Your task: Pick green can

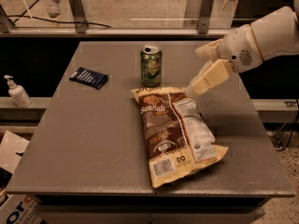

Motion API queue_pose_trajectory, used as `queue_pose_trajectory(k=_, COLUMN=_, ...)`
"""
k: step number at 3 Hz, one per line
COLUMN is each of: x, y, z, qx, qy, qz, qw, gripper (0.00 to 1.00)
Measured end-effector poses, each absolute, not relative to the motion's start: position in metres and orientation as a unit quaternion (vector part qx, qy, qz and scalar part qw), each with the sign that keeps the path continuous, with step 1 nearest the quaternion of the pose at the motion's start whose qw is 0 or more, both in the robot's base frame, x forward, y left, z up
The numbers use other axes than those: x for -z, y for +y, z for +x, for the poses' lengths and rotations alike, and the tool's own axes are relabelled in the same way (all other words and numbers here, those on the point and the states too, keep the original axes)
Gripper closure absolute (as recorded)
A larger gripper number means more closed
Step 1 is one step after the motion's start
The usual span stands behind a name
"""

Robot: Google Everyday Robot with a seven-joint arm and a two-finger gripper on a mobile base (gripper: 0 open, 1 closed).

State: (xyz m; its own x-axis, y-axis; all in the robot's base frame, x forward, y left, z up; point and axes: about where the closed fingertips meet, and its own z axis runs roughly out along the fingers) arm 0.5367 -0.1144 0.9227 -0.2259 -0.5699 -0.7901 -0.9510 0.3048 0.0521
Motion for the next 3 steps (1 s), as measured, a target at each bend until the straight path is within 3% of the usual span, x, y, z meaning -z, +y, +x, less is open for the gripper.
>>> queue_pose_trajectory(k=3, x=-0.922, y=-0.085, z=0.615, qx=-0.261, qy=0.727, qz=-0.436, qw=0.461, gripper=0.0)
